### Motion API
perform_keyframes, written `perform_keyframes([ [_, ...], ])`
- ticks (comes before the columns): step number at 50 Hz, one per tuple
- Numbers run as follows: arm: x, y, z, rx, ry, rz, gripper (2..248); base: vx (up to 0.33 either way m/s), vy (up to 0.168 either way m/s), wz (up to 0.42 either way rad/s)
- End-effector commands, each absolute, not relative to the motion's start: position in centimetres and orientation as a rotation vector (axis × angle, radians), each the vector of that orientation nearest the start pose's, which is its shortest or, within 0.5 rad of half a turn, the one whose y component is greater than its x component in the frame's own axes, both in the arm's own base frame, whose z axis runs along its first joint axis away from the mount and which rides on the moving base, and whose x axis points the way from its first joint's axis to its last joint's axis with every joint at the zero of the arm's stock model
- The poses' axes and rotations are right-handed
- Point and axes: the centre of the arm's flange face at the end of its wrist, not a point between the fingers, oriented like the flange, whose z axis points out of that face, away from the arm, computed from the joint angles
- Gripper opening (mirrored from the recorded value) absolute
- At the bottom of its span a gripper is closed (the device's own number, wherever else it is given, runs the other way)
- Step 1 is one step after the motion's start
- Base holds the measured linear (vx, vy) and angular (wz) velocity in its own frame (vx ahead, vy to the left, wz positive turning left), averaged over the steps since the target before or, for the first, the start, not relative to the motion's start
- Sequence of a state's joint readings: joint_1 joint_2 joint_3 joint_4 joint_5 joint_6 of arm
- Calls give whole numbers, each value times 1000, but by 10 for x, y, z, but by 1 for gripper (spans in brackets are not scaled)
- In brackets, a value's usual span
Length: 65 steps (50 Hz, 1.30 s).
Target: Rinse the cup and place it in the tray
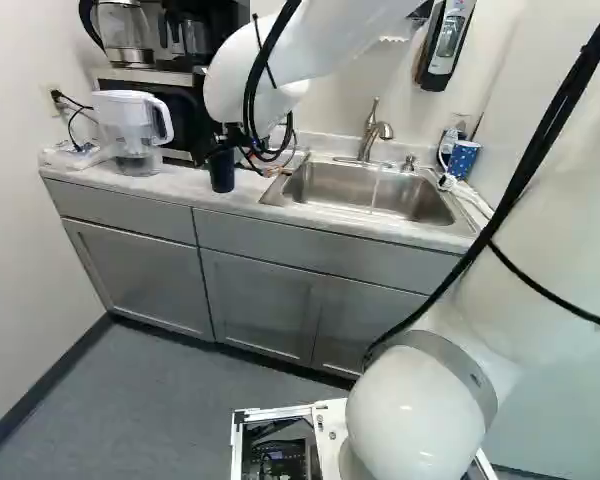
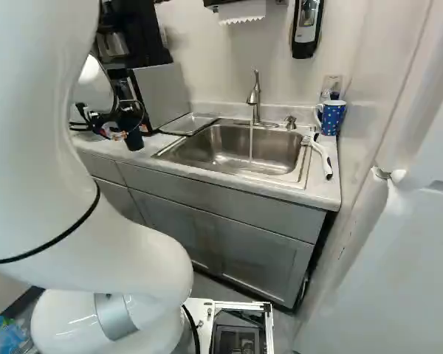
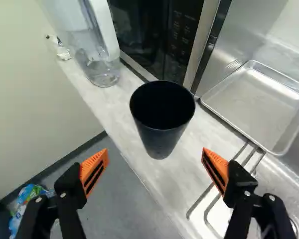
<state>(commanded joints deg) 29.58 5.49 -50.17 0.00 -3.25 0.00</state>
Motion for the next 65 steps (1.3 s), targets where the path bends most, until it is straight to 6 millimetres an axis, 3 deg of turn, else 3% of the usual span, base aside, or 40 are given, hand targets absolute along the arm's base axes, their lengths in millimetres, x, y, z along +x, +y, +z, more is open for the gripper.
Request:
perform_keyframes([
  [65,424,247,530,-2415,-654,-1419,247,0,0,0],
])
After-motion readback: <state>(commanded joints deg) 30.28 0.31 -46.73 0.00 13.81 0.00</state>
